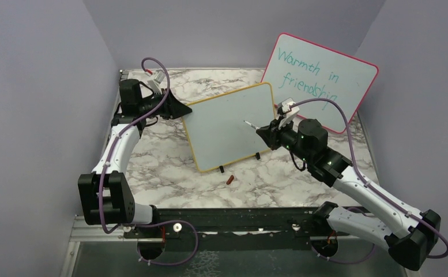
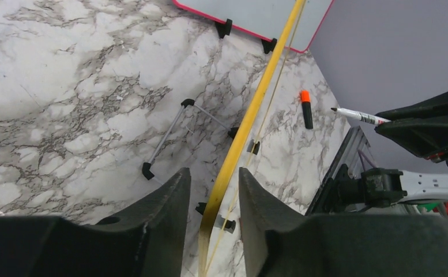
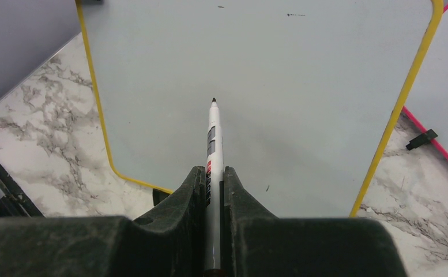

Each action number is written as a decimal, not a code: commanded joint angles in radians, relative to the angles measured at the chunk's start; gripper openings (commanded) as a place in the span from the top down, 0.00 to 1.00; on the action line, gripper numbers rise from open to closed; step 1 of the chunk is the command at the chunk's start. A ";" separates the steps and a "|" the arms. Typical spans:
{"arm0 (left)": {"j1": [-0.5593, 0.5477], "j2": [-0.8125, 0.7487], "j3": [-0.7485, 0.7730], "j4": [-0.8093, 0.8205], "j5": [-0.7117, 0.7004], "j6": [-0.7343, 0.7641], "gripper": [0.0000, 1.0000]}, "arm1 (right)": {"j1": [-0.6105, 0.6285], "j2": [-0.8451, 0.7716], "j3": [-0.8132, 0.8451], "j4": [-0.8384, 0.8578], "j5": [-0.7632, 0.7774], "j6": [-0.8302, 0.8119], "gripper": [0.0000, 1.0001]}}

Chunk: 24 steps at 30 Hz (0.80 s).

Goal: Write a sentence on the whiteboard

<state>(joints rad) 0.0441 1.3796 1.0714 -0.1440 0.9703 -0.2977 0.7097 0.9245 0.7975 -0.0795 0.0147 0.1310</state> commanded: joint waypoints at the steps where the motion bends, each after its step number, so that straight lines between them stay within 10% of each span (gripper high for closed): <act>1: 0.005 0.000 -0.035 0.089 0.096 -0.002 0.68 | 0.007 0.021 0.045 0.006 -0.047 -0.011 0.99; 13: 0.004 -0.090 -0.217 0.259 0.105 -0.058 0.99 | 0.038 0.075 0.100 -0.006 -0.021 -0.045 0.99; 24: -0.042 -0.157 -0.259 0.234 0.053 0.036 1.00 | 0.226 0.206 0.303 -0.178 0.273 -0.122 0.99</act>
<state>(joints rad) 0.0235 1.2476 0.8234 0.1394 1.0817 -0.3328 0.8528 1.0805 1.0157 -0.1608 0.1223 0.0502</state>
